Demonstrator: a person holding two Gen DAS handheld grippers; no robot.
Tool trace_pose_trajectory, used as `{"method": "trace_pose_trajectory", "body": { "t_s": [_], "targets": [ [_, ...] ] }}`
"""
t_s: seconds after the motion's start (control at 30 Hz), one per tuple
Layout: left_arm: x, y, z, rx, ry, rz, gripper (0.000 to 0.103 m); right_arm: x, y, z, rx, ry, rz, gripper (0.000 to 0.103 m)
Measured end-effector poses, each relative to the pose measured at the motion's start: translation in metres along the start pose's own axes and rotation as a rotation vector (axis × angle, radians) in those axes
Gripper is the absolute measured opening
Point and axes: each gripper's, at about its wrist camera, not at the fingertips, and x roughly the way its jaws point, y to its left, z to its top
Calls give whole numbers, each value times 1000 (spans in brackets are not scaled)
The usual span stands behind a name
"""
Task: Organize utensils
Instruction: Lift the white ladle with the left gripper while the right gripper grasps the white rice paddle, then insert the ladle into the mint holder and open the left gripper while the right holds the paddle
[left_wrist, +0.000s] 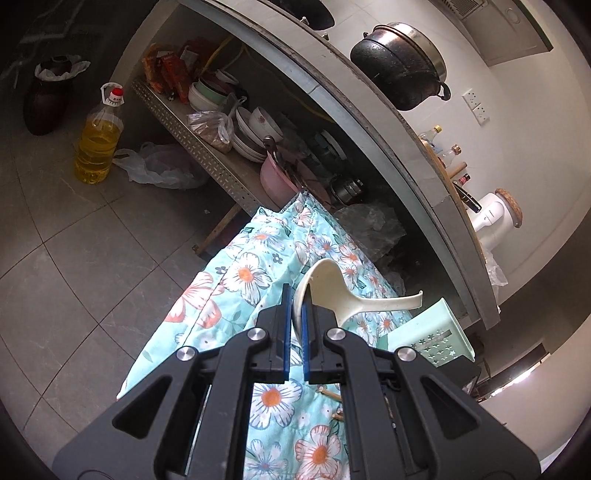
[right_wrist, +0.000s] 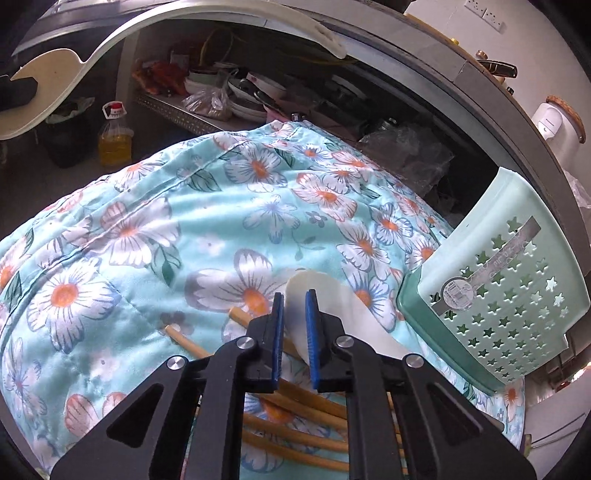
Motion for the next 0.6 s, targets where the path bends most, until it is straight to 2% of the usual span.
{"method": "trace_pose_trajectory", "body": {
  "t_s": [0.3, 0.43, 0.6],
  "targets": [
    [-1, -9, 3, 29, -19, 17, 3, -36, -24, 7, 61, -112, 21, 5],
    [-1, -17, 8, 45, -29, 14, 3, -65, -56, 9, 148, -173, 92, 4],
    [1, -43, 13, 114, -51, -14, 3, -97, -107, 3, 257, -229, 127, 2]
  ]
}}
